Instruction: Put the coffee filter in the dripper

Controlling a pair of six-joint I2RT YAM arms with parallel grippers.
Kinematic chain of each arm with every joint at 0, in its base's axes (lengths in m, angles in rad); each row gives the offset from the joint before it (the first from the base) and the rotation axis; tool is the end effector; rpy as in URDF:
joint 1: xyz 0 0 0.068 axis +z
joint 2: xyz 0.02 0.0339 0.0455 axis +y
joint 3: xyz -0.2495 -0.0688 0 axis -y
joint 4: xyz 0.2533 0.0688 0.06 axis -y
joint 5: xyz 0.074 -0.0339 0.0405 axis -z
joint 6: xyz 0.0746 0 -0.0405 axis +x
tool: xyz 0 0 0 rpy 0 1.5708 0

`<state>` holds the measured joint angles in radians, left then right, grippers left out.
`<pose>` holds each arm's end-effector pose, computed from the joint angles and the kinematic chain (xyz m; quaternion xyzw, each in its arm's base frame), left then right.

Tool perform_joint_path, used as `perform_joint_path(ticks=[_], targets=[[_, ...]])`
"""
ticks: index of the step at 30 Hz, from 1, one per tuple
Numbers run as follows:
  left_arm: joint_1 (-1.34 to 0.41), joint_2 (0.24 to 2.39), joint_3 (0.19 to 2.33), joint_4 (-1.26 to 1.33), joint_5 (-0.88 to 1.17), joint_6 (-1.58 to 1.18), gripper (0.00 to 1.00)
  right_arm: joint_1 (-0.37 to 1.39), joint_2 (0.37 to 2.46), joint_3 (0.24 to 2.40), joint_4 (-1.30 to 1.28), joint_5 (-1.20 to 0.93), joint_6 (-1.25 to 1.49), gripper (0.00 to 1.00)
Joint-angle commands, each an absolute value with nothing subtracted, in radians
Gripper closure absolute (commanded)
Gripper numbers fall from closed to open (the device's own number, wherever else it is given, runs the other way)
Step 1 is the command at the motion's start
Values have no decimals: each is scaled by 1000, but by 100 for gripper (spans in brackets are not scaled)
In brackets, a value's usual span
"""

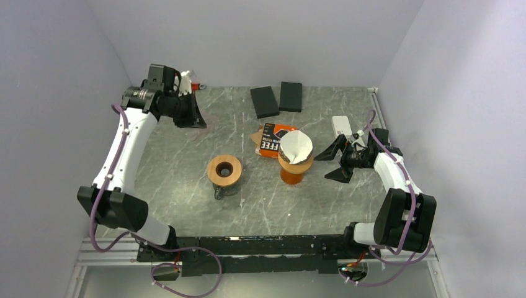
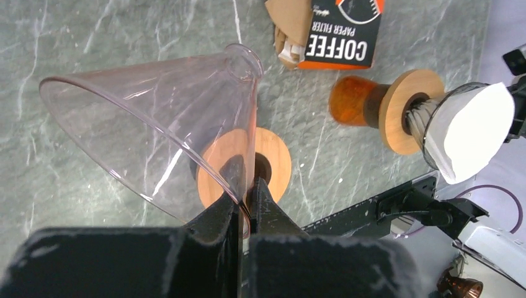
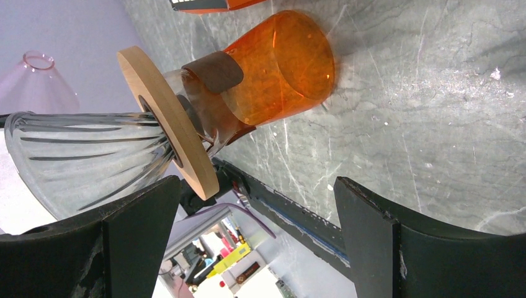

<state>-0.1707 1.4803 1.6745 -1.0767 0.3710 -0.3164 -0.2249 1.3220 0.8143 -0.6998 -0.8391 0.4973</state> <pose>0.3163 -0.0820 0.3589 -0.0053 0.9273 -0.2485 0.2799 0.2591 -0.0023 0.1688 0.2485 0.8663 0.4193 0.1091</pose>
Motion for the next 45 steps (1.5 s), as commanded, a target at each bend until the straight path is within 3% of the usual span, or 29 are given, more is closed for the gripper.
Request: perform_joint_path(ticks=[1, 14, 26, 45], targets=[[-207, 1533, 1823, -1313, 308, -312, 100, -230, 1299, 829, -701, -850, 476, 0], [-486, 1698, 2051, -1667, 30, -488, 100, -230, 1304, 831, -706, -848, 468, 0], [-601, 1751, 2033, -1680, 3, -541, 100, -230, 1304, 839, -718, -842, 456, 0], [-630, 1654, 1852, -1681, 2, -563, 100, -230, 1307, 819, -700, -843, 466, 0]])
